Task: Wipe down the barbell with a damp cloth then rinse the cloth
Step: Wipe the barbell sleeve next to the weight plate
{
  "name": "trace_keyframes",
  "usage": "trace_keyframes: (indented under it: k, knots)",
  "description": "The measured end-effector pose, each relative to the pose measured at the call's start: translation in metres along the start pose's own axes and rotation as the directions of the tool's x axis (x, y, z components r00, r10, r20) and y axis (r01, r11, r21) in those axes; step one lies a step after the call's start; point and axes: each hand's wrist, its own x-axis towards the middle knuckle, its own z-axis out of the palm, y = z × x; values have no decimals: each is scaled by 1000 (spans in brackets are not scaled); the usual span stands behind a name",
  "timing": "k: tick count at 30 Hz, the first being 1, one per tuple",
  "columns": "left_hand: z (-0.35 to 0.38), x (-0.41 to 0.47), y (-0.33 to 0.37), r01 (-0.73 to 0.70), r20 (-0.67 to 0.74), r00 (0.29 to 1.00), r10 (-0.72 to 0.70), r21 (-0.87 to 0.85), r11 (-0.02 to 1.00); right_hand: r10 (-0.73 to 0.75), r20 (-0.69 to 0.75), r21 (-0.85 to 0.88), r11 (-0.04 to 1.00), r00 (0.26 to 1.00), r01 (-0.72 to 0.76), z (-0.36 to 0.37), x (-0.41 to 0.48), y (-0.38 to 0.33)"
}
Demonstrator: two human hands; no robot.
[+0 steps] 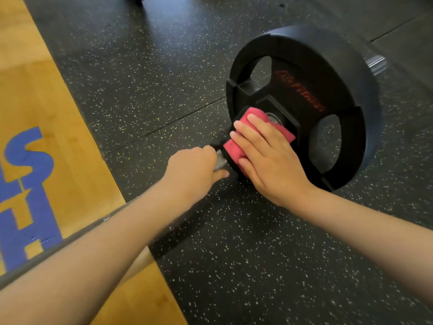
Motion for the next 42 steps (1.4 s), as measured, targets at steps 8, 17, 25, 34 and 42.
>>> trace_keyframes:
  k: [8,17,25,34,42]
  knots:
    - [-13,28,-39,250,548,806,221,-655,713,45,-8,-55,997,999,-45,7,61,-6]
    - [13,-12,17,182,-238,961,-141,161,970,-37,-99,-4,999,994,37,6,24,1]
    - [10,-8,16,76,-208,977,-34,199,977,-54,-27,-73,996,998,52,13,-38,8]
    - [-15,28,-30,220,555,816,162,-556,802,58,-81,39,998,995,-55,8,22,-9]
    - [-3,6,-2,190,48,981,-185,-119,975,-2,-155,42,999,988,9,10,41,-3]
